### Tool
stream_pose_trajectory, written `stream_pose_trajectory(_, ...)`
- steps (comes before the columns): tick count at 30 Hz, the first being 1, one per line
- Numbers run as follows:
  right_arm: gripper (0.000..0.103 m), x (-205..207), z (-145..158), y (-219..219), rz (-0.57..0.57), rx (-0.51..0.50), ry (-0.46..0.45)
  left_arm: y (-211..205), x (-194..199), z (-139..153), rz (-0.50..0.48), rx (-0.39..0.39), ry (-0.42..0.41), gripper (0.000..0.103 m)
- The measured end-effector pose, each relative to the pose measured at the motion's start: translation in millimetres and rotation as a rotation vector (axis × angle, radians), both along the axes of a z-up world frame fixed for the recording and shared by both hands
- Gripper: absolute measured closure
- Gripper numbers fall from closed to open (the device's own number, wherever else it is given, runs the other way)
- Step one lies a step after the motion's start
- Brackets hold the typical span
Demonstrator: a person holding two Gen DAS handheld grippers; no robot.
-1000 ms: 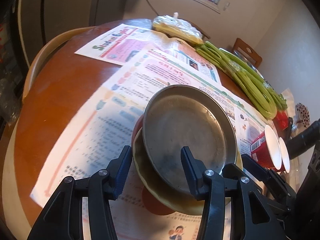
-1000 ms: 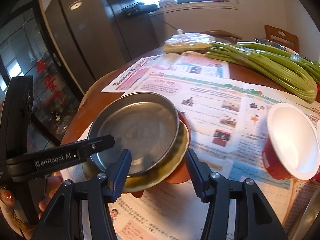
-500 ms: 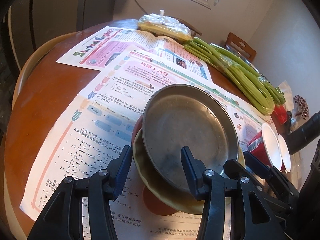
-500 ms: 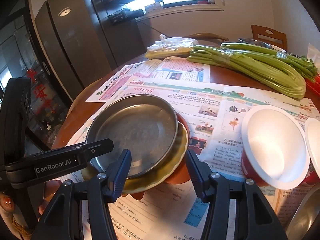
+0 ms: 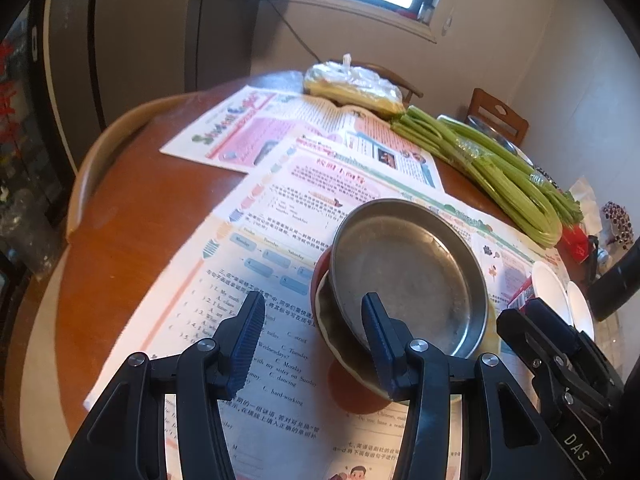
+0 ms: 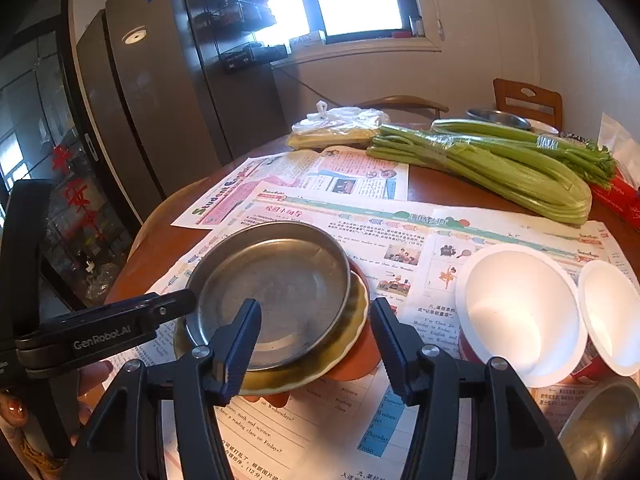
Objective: Organize plates and bowls
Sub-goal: 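Open the left tool and withdraw it from the stacked plates, then move the left tool to the large steel bowl rim and grasp it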
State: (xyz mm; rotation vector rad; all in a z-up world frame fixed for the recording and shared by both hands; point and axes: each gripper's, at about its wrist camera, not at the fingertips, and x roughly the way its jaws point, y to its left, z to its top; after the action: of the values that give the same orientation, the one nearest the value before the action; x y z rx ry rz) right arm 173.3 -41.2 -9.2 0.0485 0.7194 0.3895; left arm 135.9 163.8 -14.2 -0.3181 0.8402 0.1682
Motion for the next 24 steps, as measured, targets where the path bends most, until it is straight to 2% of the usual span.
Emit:
stream_pose_trajectory(11,0.046,-29.2,32.8,-20.3,-0.021,0.024,-0.095,-33.6,-21.5,28.1,-0.054,0.047,-0.069,0.051)
stream_pose_trajectory(24,0.046,-82.5,72.5,-94.6,-0.124,0.037,-0.195,-102.6,-41.2,62.7,-0.175,0.026,-0.14,0.051)
